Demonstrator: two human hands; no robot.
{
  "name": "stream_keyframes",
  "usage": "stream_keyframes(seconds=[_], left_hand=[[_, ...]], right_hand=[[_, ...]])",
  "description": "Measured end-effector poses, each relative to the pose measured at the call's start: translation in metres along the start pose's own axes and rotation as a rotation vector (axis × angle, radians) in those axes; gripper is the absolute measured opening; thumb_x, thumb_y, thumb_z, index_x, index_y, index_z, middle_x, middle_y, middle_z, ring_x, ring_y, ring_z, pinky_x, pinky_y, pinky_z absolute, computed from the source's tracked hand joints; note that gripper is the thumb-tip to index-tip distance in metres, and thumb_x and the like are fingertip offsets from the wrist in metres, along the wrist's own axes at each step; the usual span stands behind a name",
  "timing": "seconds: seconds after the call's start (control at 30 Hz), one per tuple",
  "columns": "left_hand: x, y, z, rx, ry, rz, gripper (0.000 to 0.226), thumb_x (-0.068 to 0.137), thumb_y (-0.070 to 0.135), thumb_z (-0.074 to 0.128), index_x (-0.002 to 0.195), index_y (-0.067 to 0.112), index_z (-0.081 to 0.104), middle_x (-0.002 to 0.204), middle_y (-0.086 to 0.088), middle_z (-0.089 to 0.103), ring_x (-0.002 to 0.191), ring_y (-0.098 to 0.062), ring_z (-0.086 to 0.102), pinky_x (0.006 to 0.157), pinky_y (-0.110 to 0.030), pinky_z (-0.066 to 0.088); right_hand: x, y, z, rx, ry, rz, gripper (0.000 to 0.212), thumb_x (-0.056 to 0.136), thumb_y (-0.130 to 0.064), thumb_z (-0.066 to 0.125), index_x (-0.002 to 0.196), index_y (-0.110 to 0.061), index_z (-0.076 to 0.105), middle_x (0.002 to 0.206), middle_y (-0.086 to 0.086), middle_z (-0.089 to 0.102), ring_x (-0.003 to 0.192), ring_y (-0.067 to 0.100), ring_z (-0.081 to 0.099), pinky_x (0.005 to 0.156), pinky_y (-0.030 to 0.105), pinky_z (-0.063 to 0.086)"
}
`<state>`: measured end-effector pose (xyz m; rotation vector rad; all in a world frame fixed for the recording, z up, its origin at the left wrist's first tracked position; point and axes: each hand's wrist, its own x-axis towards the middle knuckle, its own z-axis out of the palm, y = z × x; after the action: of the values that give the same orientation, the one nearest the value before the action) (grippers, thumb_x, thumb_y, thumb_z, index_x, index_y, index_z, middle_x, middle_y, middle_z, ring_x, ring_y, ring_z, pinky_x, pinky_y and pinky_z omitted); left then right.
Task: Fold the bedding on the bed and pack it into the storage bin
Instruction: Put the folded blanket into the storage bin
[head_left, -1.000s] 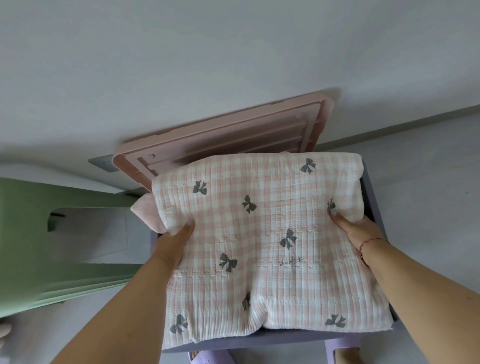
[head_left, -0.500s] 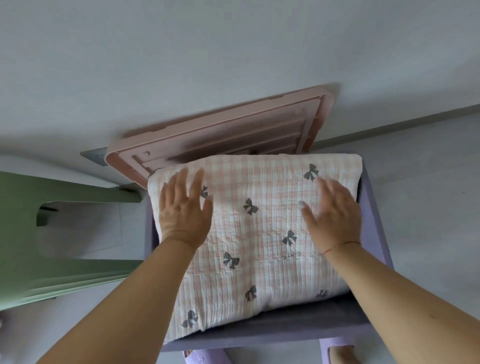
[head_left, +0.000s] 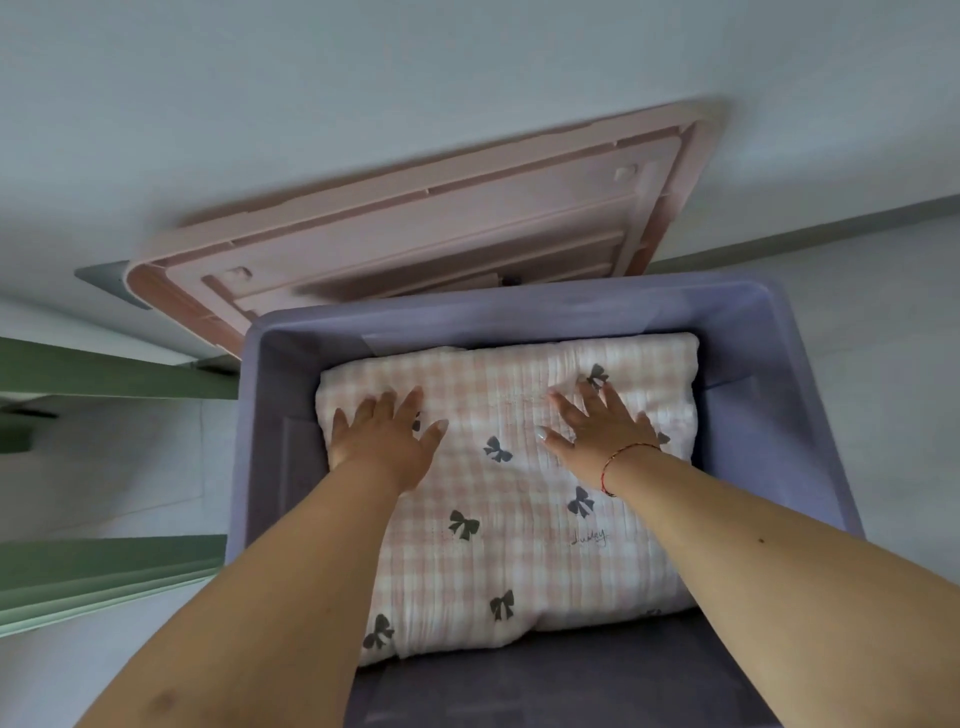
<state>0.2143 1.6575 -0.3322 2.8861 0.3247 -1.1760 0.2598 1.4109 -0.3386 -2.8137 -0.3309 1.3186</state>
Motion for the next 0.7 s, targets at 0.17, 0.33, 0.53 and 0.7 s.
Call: stream_keyframes(seconds=[0.17, 0.33, 0.53, 0.7], left_hand=[[0.032, -0.002, 0.018, 0.038, -0.024, 0.024, 0.067, 0.093, 0.066, 0.004, 0.153, 0.036, -0.003, 0.163, 0.004, 0.004, 0.149, -0.022, 0.004, 0.12, -0.05, 0.001], [0.064, 0.002, 0.037, 0.054, -0.056, 0.037, 0.067, 0.094, 0.065, 0.004, 0.154, 0.036, 0.001, 0.163, 0.002, 0.006, 0.149, -0.02, 0.005, 0.12, -0.047, -0.001], [0.082, 0.004, 0.07, 0.071, -0.034, 0.036, 0.072, 0.092, 0.067, 0.002, 0.153, 0.032, -0.011, 0.163, -0.001, -0.005, 0.149, -0.02, -0.008, 0.118, -0.049, -0.011], [0.073, 0.0, 0.081, 0.026, 0.072, 0.062, 0.077, 0.089, 0.069, 0.0, 0.153, 0.029, -0.012, 0.163, -0.003, -0.004, 0.149, -0.02, -0.01, 0.116, -0.051, -0.015]], right_hand=[[0.033, 0.004, 0.011, -0.026, -0.042, -0.004, 0.067, 0.089, -0.071, 0.008, 0.147, -0.045, -0.012, 0.157, -0.006, -0.022, 0.145, 0.022, -0.018, 0.114, 0.059, 0.003], [0.062, 0.007, 0.022, -0.036, -0.068, -0.003, 0.065, 0.09, -0.069, 0.01, 0.147, -0.045, -0.008, 0.158, -0.008, -0.016, 0.146, 0.021, -0.012, 0.115, 0.058, 0.008], [0.085, 0.016, 0.042, 0.033, -0.067, -0.015, 0.067, 0.088, -0.072, 0.01, 0.146, -0.046, -0.011, 0.157, -0.013, -0.02, 0.145, 0.015, -0.017, 0.114, 0.061, 0.01], [0.075, 0.019, 0.049, 0.096, -0.012, -0.056, 0.067, 0.09, -0.069, 0.012, 0.148, -0.044, -0.01, 0.156, -0.013, -0.02, 0.145, 0.013, -0.019, 0.115, 0.058, 0.008]])
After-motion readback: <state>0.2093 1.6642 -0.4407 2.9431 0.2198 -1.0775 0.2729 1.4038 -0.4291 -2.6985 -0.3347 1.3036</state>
